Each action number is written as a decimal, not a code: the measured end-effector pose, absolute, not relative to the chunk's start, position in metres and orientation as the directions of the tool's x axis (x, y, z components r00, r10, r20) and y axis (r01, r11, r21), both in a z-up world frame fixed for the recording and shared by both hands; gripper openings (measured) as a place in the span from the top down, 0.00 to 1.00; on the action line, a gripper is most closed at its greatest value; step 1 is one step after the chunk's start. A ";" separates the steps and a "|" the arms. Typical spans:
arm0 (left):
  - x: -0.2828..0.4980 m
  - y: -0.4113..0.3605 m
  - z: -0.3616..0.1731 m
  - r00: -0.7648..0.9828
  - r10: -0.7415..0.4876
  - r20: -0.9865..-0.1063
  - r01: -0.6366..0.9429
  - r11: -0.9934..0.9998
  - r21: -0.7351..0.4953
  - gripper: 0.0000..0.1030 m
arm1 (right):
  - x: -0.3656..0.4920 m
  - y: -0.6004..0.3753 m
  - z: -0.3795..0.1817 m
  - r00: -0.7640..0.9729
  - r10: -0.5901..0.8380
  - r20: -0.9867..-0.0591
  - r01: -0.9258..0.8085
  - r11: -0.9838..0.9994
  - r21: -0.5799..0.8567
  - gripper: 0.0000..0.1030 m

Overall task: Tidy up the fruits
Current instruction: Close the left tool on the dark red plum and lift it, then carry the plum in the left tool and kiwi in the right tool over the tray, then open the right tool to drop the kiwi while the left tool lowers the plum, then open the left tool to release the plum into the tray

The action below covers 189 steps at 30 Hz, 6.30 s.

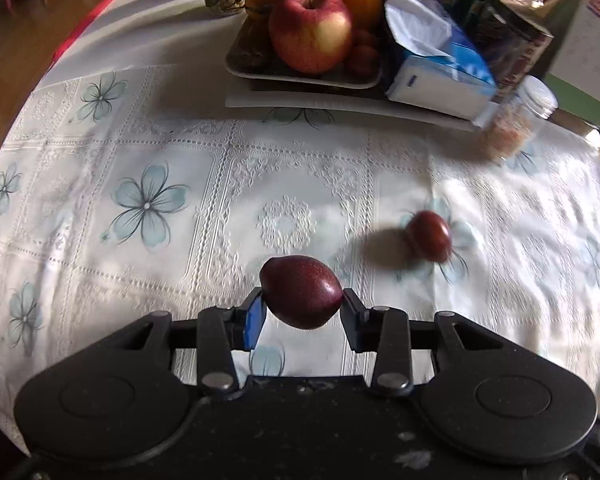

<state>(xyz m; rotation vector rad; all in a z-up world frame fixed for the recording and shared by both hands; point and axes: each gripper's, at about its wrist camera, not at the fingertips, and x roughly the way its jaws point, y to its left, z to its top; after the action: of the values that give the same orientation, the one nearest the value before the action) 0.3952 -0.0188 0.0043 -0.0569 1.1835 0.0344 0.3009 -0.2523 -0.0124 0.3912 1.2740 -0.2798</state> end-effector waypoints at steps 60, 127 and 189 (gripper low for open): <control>0.100 0.021 -0.009 0.415 -0.025 -0.909 0.017 1.000 -0.019 0.62 | 0.057 -0.166 -0.003 0.623 0.070 -0.779 0.160 0.964 0.214 0.43; 0.028 0.025 -0.023 0.468 -0.097 -0.879 0.045 0.995 -0.086 0.57 | 0.019 -0.137 -0.027 0.536 0.043 -0.843 0.171 0.973 0.158 0.43; 0.053 0.024 -0.008 0.350 -0.125 -0.928 0.048 0.992 -0.116 0.57 | 0.040 -0.145 -0.021 0.387 0.031 -0.921 0.183 0.977 0.109 0.44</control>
<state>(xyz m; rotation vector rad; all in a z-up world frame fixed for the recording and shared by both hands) 0.0532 0.0244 -0.0077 -0.0729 1.2085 -0.1123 0.0395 -0.1447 -0.0212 0.2052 1.1715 -0.0976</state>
